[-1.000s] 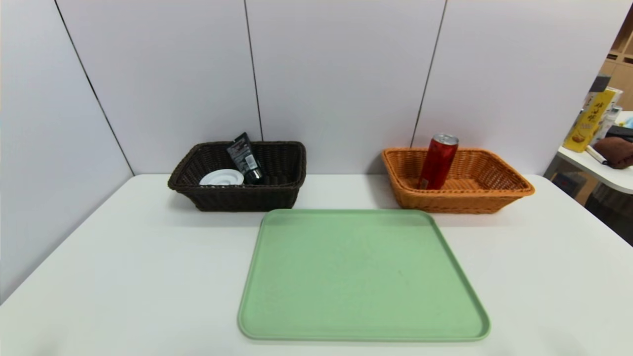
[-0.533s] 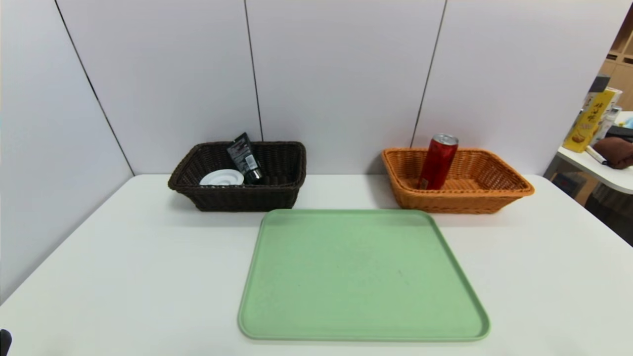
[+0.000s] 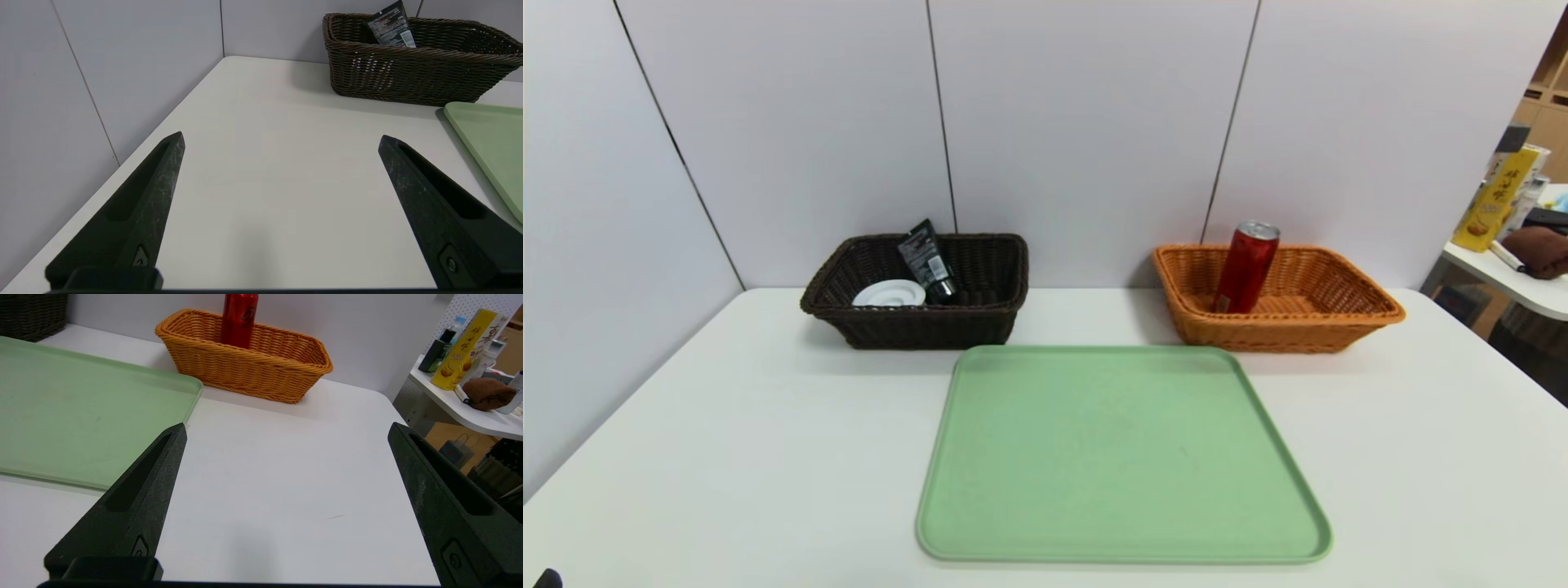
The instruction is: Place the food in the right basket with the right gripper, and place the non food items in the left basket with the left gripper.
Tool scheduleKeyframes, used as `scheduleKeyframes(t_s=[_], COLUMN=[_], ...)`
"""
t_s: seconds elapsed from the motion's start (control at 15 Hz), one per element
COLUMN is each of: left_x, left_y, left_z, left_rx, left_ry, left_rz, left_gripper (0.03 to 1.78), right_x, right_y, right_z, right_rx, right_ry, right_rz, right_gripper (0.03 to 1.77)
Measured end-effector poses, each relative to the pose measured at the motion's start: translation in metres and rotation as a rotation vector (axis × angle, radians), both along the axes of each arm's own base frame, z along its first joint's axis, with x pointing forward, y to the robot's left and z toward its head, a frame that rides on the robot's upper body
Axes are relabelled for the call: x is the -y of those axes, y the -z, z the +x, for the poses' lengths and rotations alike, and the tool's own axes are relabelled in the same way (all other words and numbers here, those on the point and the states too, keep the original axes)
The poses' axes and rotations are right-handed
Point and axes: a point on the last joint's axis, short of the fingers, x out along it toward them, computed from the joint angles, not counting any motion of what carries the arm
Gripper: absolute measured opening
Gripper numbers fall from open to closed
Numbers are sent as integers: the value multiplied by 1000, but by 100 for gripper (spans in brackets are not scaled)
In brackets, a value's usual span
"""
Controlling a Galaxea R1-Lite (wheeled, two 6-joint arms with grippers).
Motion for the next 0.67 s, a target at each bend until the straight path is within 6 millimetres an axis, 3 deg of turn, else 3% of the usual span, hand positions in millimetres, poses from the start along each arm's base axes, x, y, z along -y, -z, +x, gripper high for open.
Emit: scheduleKeyframes(t_s=[0.67], left_x=[1], left_y=[13], left_z=[-7], left_rx=[-21], left_ry=[68], left_rz=[0], left_gripper=[169], right_x=[-1], right_y=[23], right_z=[-15], right_rx=[-21], right_ry=[-66], right_rz=[33], right_gripper=[170])
